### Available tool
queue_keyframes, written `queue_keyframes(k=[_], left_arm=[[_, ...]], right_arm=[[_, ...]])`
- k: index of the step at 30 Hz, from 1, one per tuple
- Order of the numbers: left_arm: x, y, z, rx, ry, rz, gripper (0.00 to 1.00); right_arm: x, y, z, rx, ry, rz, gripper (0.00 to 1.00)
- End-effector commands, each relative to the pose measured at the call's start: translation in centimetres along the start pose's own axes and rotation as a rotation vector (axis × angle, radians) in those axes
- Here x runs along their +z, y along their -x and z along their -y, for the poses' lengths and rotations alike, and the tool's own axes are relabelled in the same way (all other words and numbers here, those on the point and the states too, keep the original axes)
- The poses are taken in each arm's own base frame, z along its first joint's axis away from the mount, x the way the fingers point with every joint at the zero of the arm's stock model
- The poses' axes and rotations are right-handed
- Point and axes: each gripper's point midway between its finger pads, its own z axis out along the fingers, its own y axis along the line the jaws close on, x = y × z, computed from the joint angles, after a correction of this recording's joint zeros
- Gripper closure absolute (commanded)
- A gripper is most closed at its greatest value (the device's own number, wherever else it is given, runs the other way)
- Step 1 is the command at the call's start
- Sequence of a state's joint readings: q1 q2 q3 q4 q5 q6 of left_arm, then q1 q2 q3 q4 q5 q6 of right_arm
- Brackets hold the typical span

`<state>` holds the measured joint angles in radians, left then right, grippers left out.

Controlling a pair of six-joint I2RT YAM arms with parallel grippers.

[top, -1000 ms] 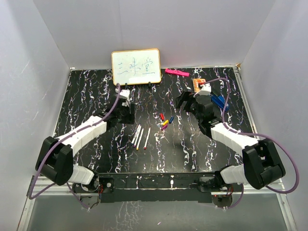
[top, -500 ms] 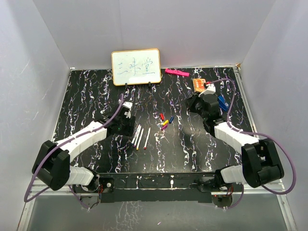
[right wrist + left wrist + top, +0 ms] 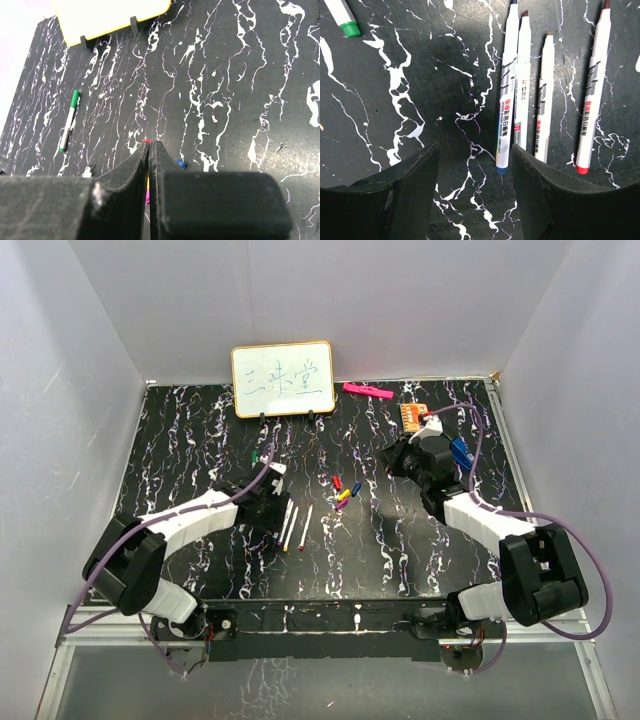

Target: Insert the pens into the pen caps

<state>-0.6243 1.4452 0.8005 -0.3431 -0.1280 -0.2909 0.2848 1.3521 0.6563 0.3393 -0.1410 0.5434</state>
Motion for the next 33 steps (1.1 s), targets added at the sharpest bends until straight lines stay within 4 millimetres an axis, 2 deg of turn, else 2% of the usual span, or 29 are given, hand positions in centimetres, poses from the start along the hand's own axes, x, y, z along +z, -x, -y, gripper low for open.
queue_keyframes(k=[1, 11, 19, 26, 33], left_arm=[[0.3, 0.3, 0.2, 0.016, 0.017, 0.001, 0.44], [1.2, 0.3, 0.4, 0.021, 0.030, -0.010, 0.46], [2.8, 0.5, 1.1, 0.038, 0.015, -0.033, 0.51], [3.3, -0.2, 1.3, 0.063, 0.021, -0.112, 0.71], [2.5, -1.7, 1.7, 0.079, -0.009, -0.201, 0.73]], right_arm=[[-0.7, 2.8, -0.8, -0.017, 0.011, 0.091, 0.95], [-1.2, 2.8, -1.1, -0.033, 0.029, 0.096, 0.84], [-1.3, 2.9, -1.6, -0.031, 0.057, 0.103, 0.75], [-1.5, 2.9, -1.7, -0.033, 0.058, 0.107, 0.73], [-1.8, 3.1, -1.6, -0.029, 0.048, 0.115, 0.73]])
